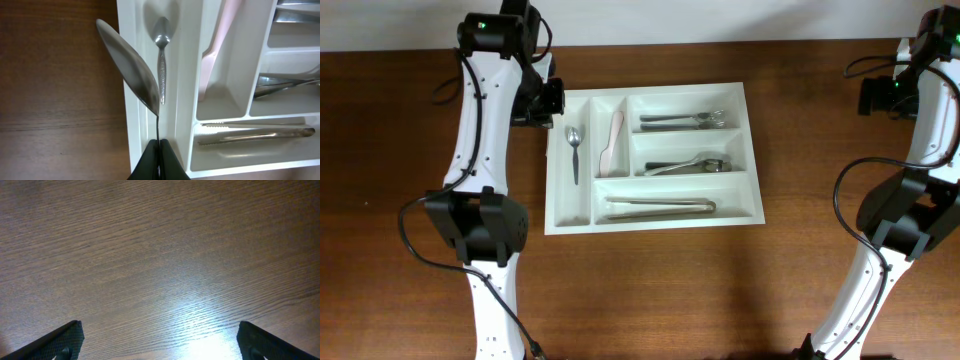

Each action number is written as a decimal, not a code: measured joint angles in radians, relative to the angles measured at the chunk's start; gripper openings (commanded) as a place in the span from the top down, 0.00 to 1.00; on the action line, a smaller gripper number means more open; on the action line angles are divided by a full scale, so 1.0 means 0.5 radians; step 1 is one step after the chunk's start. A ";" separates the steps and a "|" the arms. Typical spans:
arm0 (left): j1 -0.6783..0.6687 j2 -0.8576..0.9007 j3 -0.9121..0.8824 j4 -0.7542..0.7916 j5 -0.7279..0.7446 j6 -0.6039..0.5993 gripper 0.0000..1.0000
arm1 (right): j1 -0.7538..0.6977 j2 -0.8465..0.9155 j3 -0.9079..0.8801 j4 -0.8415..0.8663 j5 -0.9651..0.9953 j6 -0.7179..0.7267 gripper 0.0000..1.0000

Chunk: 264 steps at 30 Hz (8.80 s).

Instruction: Pack container

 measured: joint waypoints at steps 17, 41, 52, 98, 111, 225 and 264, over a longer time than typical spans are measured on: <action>-0.126 0.000 -0.341 0.254 -0.030 -0.158 0.98 | 0.000 0.000 0.000 0.000 0.000 0.000 0.01; -0.119 0.000 -0.782 0.675 -0.046 -0.194 0.92 | 0.000 0.000 0.000 0.000 0.000 0.000 0.02; -0.119 0.000 -0.783 0.806 -0.056 -0.131 0.33 | 0.000 0.000 0.000 0.000 0.000 0.000 0.01; -0.116 -1.623 -0.539 0.006 -0.431 0.053 0.01 | 0.000 0.000 0.000 -0.001 -0.001 0.001 0.01; -0.438 -2.729 -1.628 0.290 -0.433 -0.416 0.01 | 0.000 0.000 0.000 -0.001 0.000 0.001 0.01; 0.303 -4.704 -5.124 3.236 -0.130 0.379 0.01 | 0.000 0.000 0.000 -0.002 0.000 0.000 0.01; 0.303 -4.704 -5.124 3.236 -0.130 0.380 0.01 | 0.000 0.000 0.000 0.000 0.000 0.001 0.01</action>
